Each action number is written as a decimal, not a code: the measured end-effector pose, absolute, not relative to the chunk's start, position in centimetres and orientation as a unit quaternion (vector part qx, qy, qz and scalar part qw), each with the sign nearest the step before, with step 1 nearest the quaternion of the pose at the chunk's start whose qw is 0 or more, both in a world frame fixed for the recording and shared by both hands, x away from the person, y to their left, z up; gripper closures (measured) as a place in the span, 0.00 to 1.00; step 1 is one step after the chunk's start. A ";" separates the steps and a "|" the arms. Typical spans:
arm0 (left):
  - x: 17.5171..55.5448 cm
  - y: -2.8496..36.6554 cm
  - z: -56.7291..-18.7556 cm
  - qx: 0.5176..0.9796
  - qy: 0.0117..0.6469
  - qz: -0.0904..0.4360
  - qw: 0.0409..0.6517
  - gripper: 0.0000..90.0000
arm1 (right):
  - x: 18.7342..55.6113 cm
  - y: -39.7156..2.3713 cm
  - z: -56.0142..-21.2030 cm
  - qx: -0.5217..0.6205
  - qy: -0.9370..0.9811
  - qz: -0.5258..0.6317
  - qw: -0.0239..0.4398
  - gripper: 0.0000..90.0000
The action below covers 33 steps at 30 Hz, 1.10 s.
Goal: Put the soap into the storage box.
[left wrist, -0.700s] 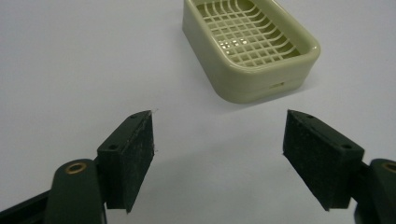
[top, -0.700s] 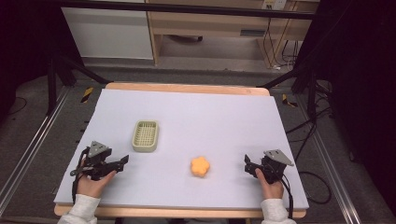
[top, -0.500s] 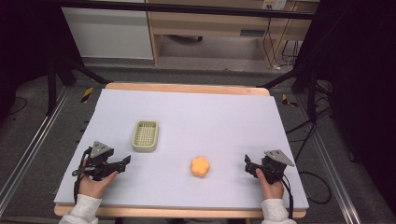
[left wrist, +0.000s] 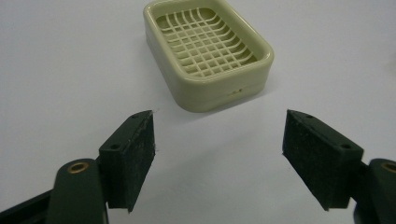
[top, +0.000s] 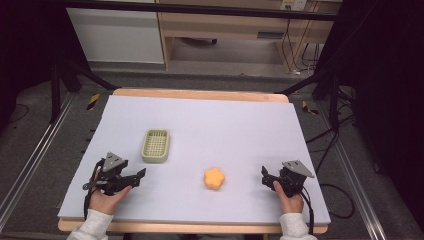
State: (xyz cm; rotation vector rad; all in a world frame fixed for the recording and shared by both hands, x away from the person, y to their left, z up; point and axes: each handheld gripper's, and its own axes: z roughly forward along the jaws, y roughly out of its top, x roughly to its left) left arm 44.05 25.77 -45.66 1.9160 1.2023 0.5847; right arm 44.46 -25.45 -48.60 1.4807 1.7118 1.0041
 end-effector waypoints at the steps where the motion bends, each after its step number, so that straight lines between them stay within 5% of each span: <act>1: 44.0 25.5 -45.7 0.755 0.471 0.228 0.394 0.28 | 44.4 -25.4 -48.6 0.565 0.653 0.384 0.328 0.04; 33: 44.1 22.3 -44.9 0.774 0.437 0.226 0.398 0.28 | 44.4 -25.4 -48.6 0.562 0.658 0.385 0.322 0.05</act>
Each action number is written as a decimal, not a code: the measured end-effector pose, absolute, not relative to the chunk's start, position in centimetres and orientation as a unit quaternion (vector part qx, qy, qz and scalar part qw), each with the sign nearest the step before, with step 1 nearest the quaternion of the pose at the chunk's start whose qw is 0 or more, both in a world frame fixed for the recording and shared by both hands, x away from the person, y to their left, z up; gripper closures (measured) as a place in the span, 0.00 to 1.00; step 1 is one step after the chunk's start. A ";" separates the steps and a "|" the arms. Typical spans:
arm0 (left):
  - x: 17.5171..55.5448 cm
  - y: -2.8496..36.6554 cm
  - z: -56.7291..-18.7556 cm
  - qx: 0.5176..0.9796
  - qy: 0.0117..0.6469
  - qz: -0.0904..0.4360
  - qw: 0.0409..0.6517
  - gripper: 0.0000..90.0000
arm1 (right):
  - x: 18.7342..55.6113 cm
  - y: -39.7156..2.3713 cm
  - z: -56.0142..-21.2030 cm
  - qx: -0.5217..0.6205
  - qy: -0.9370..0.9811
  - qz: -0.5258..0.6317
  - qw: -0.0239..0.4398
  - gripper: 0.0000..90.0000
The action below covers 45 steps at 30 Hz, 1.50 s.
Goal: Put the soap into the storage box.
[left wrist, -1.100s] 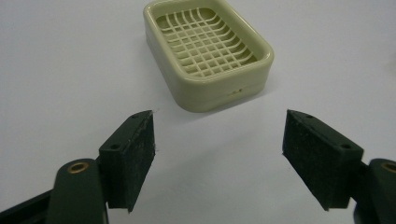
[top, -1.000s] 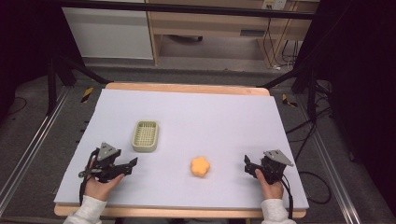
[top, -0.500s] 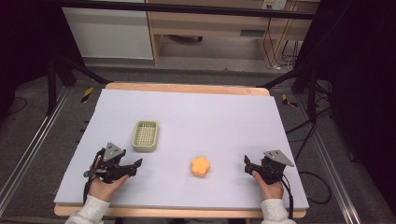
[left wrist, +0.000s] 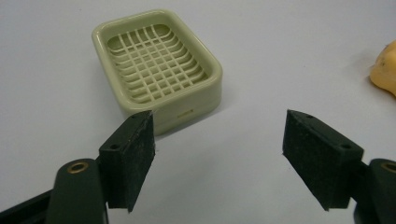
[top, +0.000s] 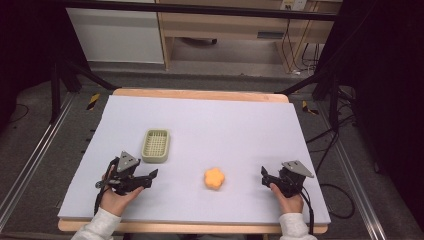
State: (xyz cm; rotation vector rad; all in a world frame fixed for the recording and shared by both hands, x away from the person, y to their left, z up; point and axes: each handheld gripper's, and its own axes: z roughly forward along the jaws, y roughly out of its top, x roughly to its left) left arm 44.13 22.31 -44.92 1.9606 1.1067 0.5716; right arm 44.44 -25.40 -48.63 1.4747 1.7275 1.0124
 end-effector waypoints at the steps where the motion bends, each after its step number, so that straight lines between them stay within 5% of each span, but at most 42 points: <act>1: 44.1 22.2 -44.9 0.775 0.436 0.225 0.399 0.28 | 44.4 -25.4 -48.6 0.562 0.657 0.386 0.322 0.05; 45: 44.2 16.9 -43.2 0.806 0.379 0.199 0.409 0.27 | 44.6 -25.2 -48.7 0.562 0.663 0.377 0.322 0.06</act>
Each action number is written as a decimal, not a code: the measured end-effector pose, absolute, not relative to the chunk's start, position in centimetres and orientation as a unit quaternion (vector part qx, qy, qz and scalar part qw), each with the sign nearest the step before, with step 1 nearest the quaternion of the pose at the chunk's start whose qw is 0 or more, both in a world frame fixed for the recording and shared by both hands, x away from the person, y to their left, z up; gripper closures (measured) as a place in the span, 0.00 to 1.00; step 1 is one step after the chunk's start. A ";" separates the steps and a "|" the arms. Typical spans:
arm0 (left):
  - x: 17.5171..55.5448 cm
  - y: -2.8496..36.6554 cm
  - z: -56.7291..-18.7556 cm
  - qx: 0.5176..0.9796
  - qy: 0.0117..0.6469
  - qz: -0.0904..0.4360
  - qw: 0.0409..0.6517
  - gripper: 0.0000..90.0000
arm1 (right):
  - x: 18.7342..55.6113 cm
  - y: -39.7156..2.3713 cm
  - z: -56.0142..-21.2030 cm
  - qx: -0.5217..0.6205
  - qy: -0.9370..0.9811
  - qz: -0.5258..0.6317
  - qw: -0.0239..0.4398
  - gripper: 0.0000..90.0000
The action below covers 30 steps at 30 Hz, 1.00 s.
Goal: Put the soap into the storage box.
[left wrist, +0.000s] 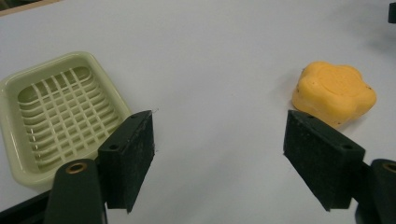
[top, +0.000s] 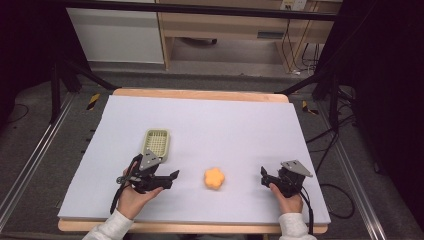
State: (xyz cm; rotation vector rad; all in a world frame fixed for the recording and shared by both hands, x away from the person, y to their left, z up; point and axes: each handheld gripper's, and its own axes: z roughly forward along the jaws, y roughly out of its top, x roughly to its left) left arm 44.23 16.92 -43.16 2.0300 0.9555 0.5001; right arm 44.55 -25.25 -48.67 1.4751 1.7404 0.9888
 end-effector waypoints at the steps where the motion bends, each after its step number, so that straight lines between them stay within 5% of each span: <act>1: 44.2 16.8 -43.2 0.807 0.378 0.198 0.407 0.27 | 44.6 -25.3 -48.7 0.562 0.663 0.377 0.321 0.06; 30: 44.5 14.0 -42.5 0.826 0.347 0.188 0.401 0.26 | 44.6 -25.2 -48.7 0.562 0.662 0.376 0.322 0.06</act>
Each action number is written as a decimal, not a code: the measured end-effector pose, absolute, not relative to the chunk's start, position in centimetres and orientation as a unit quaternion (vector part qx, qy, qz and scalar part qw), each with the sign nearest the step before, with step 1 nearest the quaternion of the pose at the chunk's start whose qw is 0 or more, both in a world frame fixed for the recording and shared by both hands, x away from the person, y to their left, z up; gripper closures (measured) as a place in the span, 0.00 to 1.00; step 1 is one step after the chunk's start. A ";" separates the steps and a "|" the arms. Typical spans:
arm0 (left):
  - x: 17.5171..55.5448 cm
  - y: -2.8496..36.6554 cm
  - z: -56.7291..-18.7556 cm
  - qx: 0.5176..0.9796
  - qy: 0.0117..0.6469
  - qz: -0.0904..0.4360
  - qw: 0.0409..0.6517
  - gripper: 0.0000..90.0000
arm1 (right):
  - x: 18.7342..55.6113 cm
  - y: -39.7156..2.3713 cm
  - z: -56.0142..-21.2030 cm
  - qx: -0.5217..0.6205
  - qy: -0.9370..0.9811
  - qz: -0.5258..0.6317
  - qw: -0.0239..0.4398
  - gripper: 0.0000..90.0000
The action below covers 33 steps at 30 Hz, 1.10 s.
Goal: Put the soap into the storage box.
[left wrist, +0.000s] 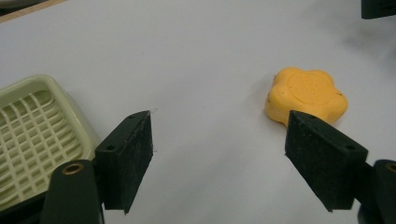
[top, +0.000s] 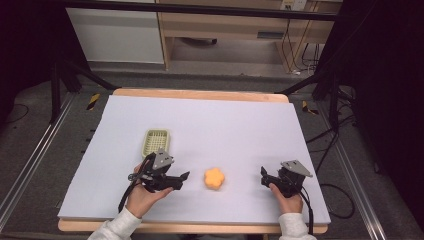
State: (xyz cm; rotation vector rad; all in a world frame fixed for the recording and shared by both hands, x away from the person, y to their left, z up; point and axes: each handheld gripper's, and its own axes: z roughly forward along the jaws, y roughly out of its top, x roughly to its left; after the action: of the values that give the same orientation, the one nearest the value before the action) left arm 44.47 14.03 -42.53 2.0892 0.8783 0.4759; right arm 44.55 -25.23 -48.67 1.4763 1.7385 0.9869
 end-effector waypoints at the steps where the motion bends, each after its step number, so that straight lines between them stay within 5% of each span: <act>1: 44.5 13.9 -42.5 0.827 0.346 0.188 0.401 0.26 | 44.5 -25.2 -48.7 0.562 0.662 0.376 0.322 0.06; 33: 45.0 9.9 -42.3 0.844 0.320 0.163 0.399 0.25 | 44.6 -25.2 -48.7 0.562 0.663 0.375 0.322 0.06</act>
State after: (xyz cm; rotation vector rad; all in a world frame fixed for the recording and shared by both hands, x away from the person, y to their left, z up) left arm 44.96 9.92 -42.28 2.1356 0.8100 0.4129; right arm 44.58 -25.23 -48.67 1.4755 1.7412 0.9844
